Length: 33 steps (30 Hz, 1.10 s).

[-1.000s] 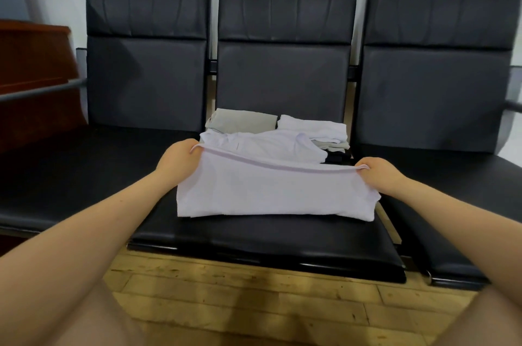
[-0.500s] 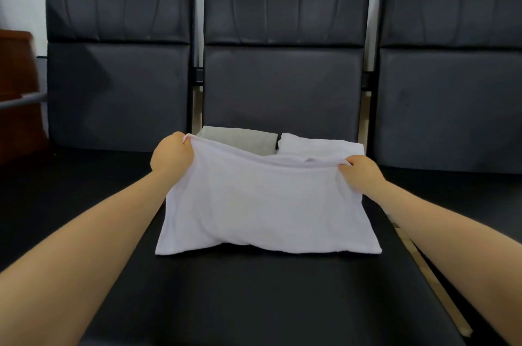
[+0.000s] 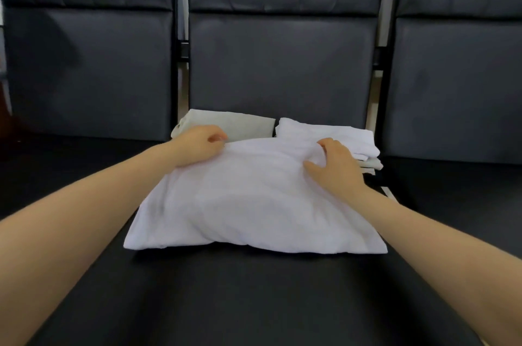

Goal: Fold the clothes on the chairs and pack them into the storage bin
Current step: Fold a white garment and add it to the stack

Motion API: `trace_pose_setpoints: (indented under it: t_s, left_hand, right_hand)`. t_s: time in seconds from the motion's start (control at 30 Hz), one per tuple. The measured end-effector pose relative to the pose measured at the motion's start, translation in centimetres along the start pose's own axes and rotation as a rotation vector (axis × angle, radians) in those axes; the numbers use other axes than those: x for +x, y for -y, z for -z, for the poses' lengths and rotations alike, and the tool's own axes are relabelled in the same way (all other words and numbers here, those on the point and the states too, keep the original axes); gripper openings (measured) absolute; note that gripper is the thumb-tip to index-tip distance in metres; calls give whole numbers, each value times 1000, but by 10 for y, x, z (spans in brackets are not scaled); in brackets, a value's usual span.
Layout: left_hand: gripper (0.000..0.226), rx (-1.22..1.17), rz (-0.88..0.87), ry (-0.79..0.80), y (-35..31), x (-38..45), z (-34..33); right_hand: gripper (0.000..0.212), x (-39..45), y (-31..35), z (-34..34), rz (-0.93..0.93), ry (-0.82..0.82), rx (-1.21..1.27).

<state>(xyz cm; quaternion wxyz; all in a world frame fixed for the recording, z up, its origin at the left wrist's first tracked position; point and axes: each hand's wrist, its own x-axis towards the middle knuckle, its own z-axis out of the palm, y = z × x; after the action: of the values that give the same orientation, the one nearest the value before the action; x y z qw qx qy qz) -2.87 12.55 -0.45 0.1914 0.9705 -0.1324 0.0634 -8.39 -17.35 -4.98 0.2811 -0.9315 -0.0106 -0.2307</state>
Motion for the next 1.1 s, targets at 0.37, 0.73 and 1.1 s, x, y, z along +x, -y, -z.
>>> trace_pose_setpoints:
  t_s: [0.37, 0.73, 1.1]
  left_hand:
    - [27, 142, -33, 95, -12, 4, -4]
    - [23, -124, -113, -247, -21, -26, 36]
    - [30, -77, -116, -392, -45, -121, 93]
  right_hand:
    - [21, 1, 7, -9, 17, 73, 163]
    - [30, -3, 35, 40, -145, 103, 564]
    - [48, -50, 89, 144, -117, 171, 694]
